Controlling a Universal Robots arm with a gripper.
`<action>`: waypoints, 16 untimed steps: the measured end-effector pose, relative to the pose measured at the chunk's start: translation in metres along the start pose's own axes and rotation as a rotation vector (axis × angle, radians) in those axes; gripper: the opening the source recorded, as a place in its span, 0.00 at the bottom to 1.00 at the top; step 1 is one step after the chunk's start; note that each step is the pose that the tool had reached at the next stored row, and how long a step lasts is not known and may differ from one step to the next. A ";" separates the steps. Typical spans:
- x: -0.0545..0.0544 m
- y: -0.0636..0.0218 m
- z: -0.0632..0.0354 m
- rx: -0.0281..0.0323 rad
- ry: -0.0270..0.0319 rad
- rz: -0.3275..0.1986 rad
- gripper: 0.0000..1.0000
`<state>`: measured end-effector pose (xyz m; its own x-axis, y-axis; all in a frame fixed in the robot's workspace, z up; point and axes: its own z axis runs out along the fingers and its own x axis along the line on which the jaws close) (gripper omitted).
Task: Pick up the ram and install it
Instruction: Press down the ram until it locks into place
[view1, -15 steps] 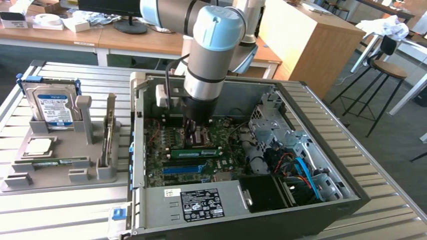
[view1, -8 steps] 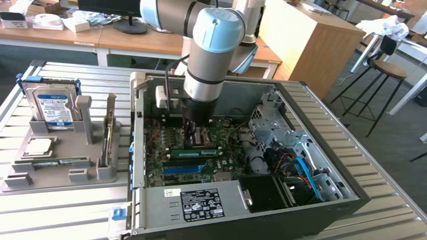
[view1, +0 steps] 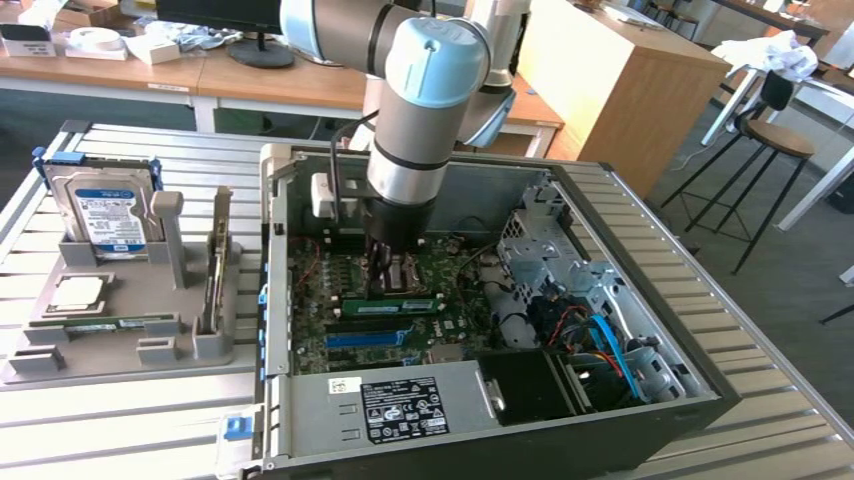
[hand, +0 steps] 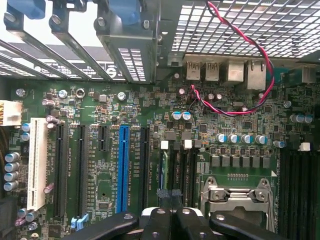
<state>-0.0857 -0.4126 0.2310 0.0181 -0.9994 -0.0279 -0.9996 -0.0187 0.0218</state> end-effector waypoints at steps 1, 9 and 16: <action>0.000 0.0000 0.0002 0.0000 -0.0001 0.000 0.10; 0.000 -0.0001 0.0027 0.0000 -0.0001 0.000 0.10; 0.000 -0.0001 0.0033 0.0001 -0.0001 0.000 0.10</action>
<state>-0.0857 -0.4126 0.2277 0.0181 -0.9994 -0.0280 -0.9996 -0.0188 0.0217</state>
